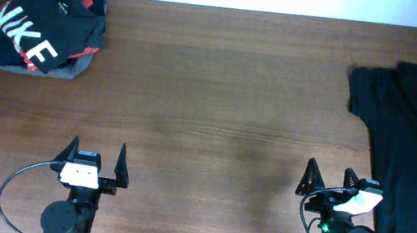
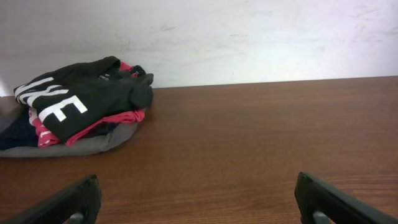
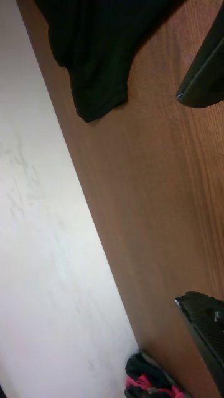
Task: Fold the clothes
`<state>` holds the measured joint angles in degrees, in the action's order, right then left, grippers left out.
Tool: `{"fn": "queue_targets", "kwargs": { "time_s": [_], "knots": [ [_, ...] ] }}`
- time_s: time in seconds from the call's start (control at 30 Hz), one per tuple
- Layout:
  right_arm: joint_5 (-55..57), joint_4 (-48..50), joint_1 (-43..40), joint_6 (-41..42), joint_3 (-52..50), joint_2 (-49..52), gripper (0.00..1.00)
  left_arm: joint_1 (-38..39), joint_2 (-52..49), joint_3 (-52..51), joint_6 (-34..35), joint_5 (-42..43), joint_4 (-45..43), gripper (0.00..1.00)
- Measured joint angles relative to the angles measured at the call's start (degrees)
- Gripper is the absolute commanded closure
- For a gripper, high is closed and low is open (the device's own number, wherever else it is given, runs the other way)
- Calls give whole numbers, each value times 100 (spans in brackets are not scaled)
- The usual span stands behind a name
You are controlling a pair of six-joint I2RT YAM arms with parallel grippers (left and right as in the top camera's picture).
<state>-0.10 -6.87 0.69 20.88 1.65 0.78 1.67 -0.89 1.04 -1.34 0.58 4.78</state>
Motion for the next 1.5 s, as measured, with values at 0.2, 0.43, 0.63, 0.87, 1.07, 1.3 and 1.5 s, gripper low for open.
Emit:
{"fn": "queue_targets", "kwargs": {
  "time_s": [0.2, 0.43, 0.63, 0.87, 1.07, 1.3, 1.5],
  "knots": [
    [0, 0, 0, 7, 0, 2, 1, 0, 0, 0, 0, 0, 0, 1],
    [0, 0, 0, 11, 0, 2, 1, 0, 0, 0, 0, 0, 0, 1],
    [-22, 2, 0, 42, 0, 0, 1, 0, 0, 0, 0, 0, 0, 1],
    [-1143, 68, 0, 717, 17, 0, 1, 0, 0, 0, 0, 0, 0, 1],
    [-2074, 455, 0, 1008, 4, 4, 1, 0, 0, 0, 0, 0, 2, 1],
    [-2343, 1659, 2, 1036, 166, 13, 1, 0, 4, -2, -2, 0, 4, 1],
    [-1937, 1423, 7, 428, 1147, 743, 1, 0, 4, -2, -2, 0, 4, 1]
  ]
}}
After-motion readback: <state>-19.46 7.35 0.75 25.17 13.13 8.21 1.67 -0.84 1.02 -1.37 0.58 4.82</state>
